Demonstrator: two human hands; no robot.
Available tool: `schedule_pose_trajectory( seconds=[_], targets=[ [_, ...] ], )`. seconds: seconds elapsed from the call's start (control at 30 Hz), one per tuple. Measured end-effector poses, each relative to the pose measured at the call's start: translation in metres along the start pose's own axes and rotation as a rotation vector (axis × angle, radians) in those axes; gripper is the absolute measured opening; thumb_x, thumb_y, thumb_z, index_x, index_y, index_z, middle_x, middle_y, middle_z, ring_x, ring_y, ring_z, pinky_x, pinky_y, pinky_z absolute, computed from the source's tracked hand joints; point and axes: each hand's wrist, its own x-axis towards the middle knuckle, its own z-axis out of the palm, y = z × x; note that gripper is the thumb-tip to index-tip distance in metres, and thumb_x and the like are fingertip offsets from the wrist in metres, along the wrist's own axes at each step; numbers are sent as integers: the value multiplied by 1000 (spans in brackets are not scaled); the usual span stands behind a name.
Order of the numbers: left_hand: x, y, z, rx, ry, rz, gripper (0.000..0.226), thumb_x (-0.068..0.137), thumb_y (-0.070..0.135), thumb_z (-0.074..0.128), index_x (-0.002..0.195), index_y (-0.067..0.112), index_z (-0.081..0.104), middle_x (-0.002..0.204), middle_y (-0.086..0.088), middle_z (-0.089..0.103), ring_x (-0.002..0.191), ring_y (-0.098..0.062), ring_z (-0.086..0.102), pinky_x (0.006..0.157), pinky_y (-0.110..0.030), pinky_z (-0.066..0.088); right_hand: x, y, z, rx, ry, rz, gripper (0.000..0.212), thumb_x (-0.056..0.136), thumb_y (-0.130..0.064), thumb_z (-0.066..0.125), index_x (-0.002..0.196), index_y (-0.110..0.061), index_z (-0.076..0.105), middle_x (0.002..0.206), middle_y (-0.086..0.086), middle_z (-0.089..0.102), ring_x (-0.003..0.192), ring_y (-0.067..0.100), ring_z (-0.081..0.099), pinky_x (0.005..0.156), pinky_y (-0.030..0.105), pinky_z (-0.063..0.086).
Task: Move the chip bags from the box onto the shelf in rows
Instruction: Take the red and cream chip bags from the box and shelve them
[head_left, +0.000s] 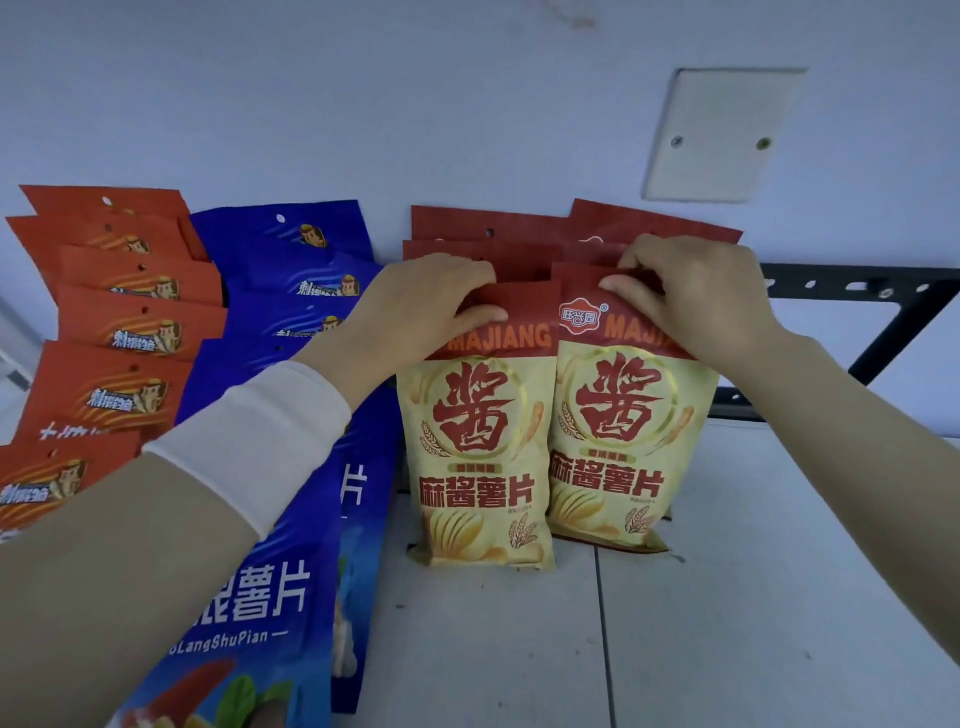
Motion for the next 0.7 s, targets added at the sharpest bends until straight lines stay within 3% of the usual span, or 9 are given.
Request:
schedule_pose_trajectory(
  seconds=[0.23, 0.43, 0.53, 0.7],
  targets=[
    [1, 8, 8, 3, 122, -93, 37, 89, 41, 55, 114, 15, 52, 111, -3, 59, 104, -20, 51, 84, -30, 37, -7, -2, 11, 10, 55, 19, 32, 84, -37, 56, 82, -6, 63, 68, 9, 61, 63, 29, 54, 53, 32, 40],
    [-6, 20, 8, 41, 126, -172, 41, 89, 37, 55, 122, 14, 49, 120, -7, 54, 114, -25, 46, 94, -36, 33, -17, -6, 10, -45, 12, 39, 37, 77, -32, 65, 104, -6, 63, 97, 11, 65, 97, 36, 56, 75, 42, 41],
    [-20, 27, 4, 27, 102, -186, 50, 90, 38, 54, 132, 14, 43, 132, -9, 47, 122, -26, 41, 100, -38, 28, -28, -16, -5, -33, -10, 88, 44, 79, -34, 59, 113, -6, 60, 115, 11, 63, 117, 37, 50, 90, 47, 40],
    [-44, 45, 0, 26, -25, -72, 62, 93, 39, 46, 146, 17, 21, 154, -8, 20, 142, -24, 15, 114, -39, 12, -63, -45, -38, -95, -81, 217, 49, 85, -38, 49, 118, -3, 58, 121, 14, 60, 124, 37, 46, 96, 51, 41]
  ],
)
